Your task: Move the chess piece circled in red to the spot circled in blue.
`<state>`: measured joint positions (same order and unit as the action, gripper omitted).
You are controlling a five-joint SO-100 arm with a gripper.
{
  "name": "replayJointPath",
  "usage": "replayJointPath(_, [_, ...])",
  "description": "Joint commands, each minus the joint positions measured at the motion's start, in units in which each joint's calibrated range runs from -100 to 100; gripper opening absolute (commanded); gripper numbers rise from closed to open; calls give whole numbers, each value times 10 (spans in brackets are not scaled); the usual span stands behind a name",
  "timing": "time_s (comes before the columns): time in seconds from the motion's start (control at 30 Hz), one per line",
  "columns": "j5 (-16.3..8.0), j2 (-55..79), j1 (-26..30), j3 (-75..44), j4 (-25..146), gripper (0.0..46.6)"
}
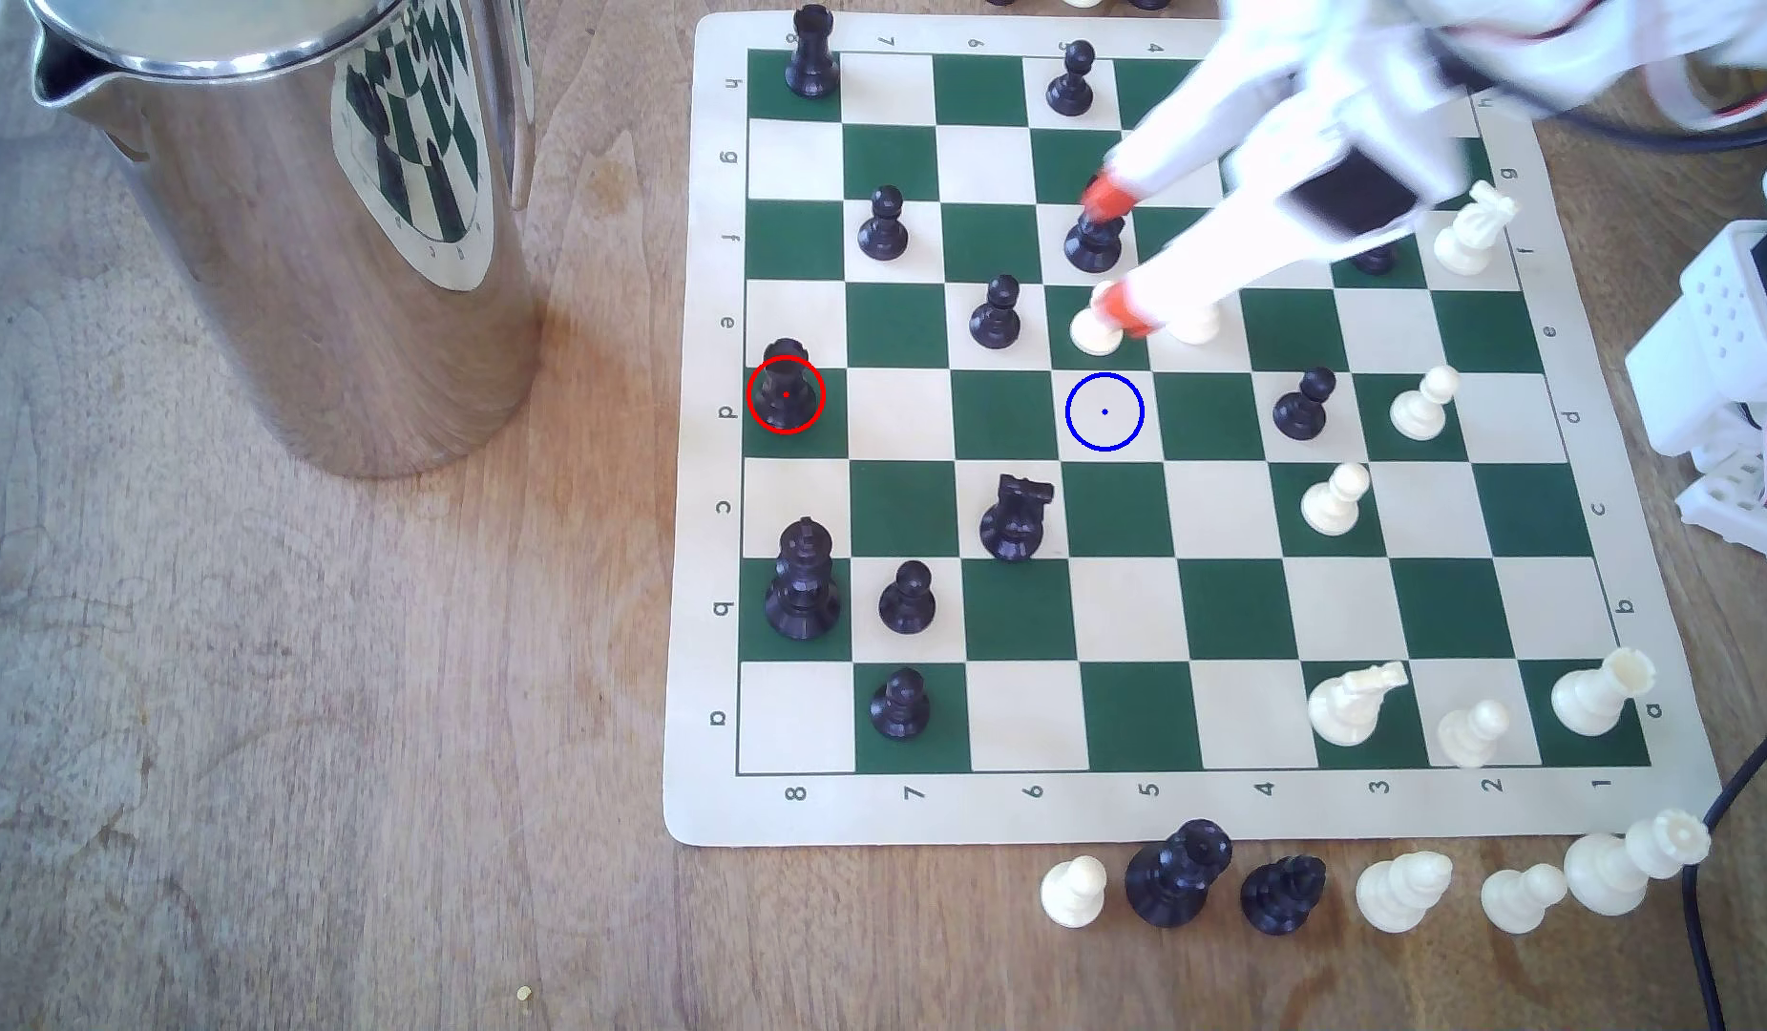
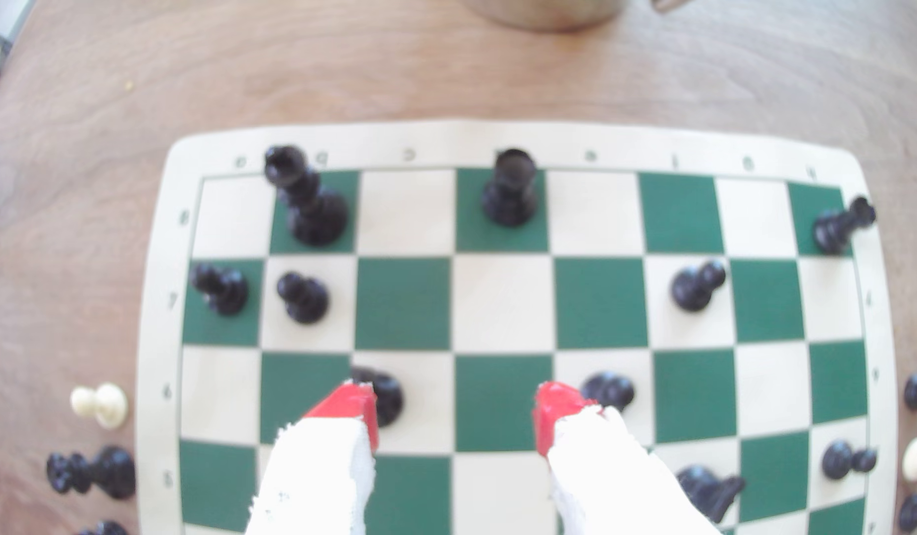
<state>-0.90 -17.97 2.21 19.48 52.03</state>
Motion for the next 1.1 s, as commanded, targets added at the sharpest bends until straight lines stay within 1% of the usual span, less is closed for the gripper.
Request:
replayJointPath(0.0, [-13, 74, -20, -120, -17, 168])
replayJointPath(0.13, [-24, 149, -26, -197, -20, 183])
replayJointPath(0.37, [-32, 249, -23, -284, -27, 190])
replayJointPath(0.6, [-39, 293, -22, -300, -62, 208])
replayJointPath(1.07, [-44, 371, -21, -329, -105, 204])
